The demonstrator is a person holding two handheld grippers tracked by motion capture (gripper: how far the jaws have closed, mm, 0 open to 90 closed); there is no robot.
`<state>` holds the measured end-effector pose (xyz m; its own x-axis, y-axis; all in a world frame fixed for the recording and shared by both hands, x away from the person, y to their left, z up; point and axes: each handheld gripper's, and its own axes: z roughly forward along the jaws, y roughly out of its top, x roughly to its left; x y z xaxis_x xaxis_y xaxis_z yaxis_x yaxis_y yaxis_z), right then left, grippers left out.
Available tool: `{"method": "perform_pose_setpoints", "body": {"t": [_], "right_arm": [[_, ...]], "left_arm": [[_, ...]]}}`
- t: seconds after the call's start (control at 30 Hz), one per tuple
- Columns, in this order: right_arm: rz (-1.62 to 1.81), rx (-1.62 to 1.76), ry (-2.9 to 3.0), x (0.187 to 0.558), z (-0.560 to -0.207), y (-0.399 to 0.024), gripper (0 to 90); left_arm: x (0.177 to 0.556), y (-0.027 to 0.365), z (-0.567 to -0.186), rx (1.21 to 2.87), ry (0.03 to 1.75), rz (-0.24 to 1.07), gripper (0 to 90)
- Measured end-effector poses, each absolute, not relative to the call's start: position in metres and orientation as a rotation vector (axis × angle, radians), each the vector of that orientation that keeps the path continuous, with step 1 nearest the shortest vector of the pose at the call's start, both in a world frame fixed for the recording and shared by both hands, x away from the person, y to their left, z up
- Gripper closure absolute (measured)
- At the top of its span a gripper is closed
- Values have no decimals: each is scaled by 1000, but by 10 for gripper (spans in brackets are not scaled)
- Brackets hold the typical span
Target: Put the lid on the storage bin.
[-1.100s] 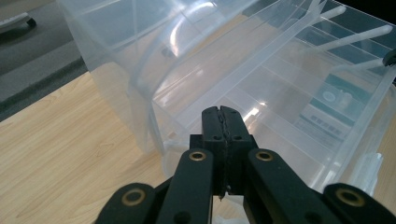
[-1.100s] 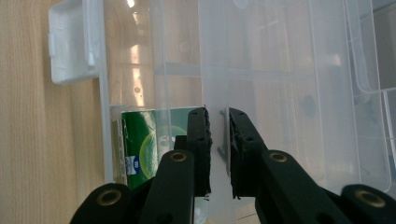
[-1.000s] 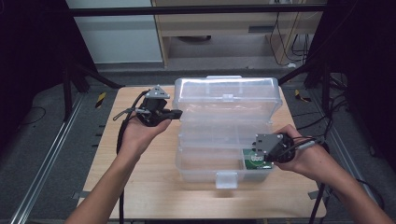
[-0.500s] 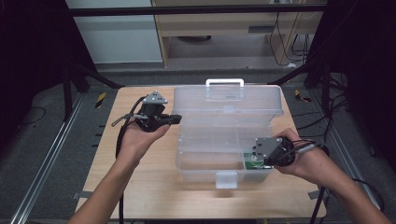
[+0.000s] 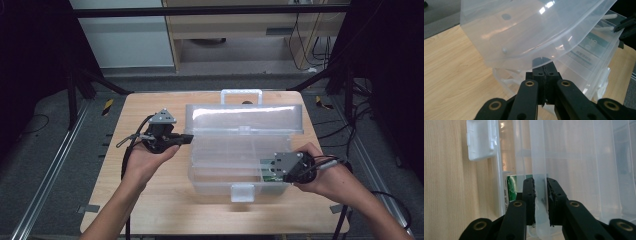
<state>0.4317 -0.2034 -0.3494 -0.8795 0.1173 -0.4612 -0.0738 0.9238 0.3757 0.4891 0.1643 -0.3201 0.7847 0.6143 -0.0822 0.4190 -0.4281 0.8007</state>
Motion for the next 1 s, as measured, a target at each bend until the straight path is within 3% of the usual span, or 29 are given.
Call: {"method": "perform_pose_setpoints", "body": {"t": [0.43, 0.9, 1.0], "right_arm": [[658, 194, 2528, 411, -353, -221, 432], [682, 371, 2473, 396, -357, -237, 230], [688, 397, 2458, 393, -359, -241, 230]], "left_arm": [[477, 166, -340, 2070, 764, 237, 900], [469, 169, -350, 2077, 761, 245, 900], [467, 168, -353, 2075, 759, 242, 900]]}}
